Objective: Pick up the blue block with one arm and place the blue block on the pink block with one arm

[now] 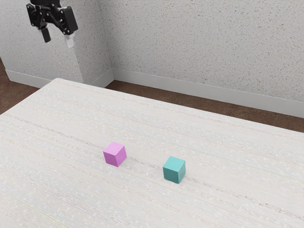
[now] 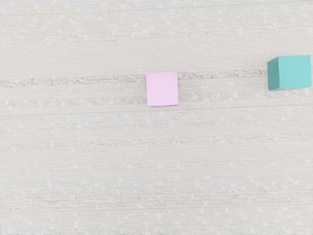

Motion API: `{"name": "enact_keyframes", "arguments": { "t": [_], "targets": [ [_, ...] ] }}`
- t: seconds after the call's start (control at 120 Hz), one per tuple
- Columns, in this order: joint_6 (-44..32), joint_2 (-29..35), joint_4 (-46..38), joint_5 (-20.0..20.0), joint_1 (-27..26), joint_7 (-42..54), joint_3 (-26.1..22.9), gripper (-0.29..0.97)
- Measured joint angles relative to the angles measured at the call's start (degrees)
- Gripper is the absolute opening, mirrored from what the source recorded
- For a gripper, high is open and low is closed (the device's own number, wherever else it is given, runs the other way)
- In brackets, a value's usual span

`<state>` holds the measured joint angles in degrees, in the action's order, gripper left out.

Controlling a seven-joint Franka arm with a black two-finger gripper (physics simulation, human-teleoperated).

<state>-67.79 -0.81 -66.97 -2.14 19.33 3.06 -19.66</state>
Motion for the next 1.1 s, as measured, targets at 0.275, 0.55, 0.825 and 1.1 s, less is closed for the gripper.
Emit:
{"name": "enact_keyframes", "arguments": {
  "t": [0.275, 0.55, 0.825, 1.1],
  "targets": [
    [-6.6, 1.1, -16.5, 0.0, 2.3, 0.3, -1.5, 0.68],
    [-19.6, 1.2, -32.7, 0.2, 6.1, 0.5, -6.1, 0.68],
    [-25.6, -1.3, -35.6, 1.9, 5.1, 0.2, -9.5, 0.68],
    [-35.9, -1.7, -43.4, 3.5, -7.0, -1.9, -9.8, 0.68]
  ]
}}
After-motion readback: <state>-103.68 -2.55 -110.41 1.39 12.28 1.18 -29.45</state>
